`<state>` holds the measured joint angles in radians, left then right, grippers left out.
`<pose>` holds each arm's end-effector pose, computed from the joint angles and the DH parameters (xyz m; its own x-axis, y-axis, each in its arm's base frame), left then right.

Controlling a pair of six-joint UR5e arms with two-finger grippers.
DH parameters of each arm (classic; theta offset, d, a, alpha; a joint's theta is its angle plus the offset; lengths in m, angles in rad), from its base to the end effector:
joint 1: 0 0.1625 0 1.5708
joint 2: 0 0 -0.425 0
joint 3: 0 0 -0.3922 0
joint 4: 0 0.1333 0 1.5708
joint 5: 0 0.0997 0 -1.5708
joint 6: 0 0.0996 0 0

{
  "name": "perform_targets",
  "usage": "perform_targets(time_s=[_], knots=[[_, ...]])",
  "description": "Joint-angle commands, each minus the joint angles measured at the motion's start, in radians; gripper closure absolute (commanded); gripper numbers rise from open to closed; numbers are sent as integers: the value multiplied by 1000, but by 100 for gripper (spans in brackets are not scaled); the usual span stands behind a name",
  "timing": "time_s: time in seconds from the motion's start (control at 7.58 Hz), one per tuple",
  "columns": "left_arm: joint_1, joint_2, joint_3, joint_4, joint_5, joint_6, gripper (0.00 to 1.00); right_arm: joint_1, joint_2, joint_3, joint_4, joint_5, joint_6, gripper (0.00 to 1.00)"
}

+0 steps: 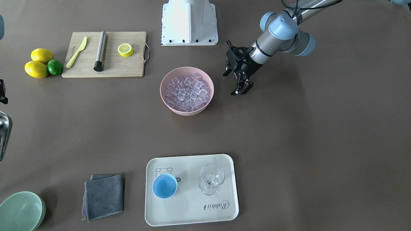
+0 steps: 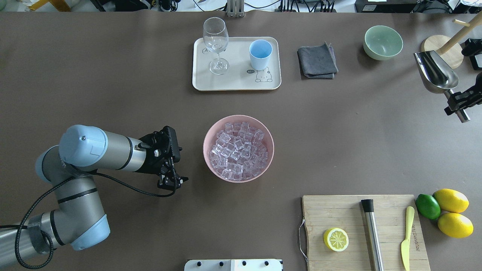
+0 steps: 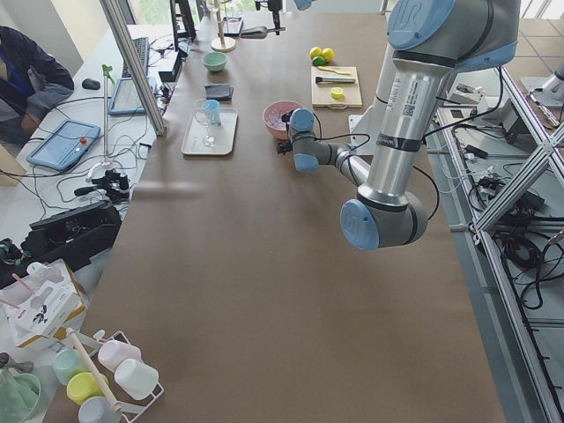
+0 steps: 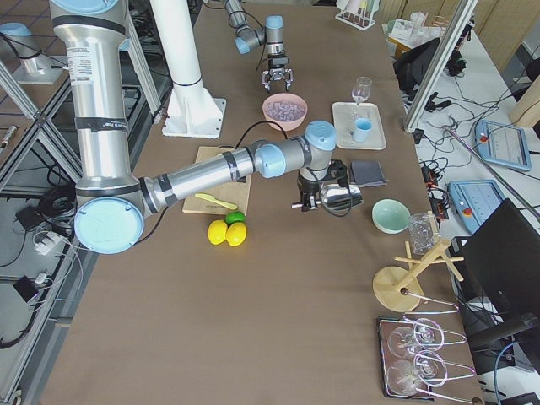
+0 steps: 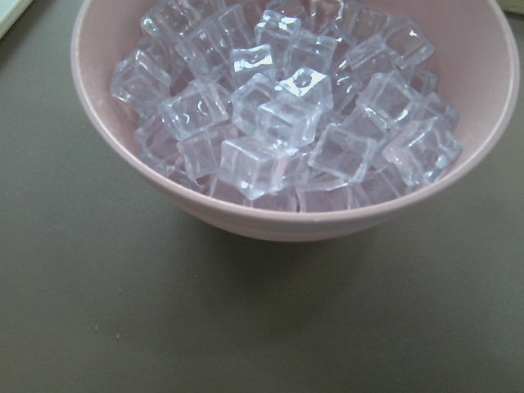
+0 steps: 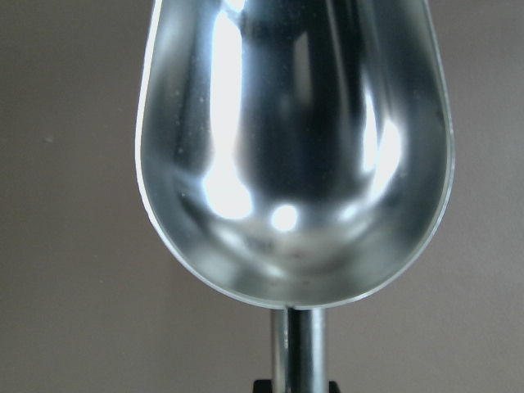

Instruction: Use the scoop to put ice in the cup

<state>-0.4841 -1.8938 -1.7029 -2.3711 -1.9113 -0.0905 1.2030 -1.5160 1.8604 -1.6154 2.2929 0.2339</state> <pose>0.4910 -0.3712 0.3275 0.1818 0.9650 -0.1891 -0.2592 0.2325 0.9374 -0.1203 -0.4999 0.4964 0.6925 -0.2330 0.6827 0.1881 0.9720 0.1409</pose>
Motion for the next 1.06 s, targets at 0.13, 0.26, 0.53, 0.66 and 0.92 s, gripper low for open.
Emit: perform_targets(time_s=[0.13, 0.26, 0.53, 0.66, 0.92], knots=[[84, -15, 5, -30, 139, 0, 2, -17, 51, 87, -14, -36, -442, 100], [87, -16, 3, -30, 140, -2, 2, -37, 54, 152, -82, -93, -537, 100], [87, -19, 11, -30, 140, -2, 3, -184, 176, 306, -418, -318, -721, 100], [85, -27, 11, -48, 141, -2, 3, -254, 274, 333, -561, -390, -758, 100], [85, -37, 11, -50, 141, -2, 2, -351, 397, 332, -700, -476, -796, 100]])
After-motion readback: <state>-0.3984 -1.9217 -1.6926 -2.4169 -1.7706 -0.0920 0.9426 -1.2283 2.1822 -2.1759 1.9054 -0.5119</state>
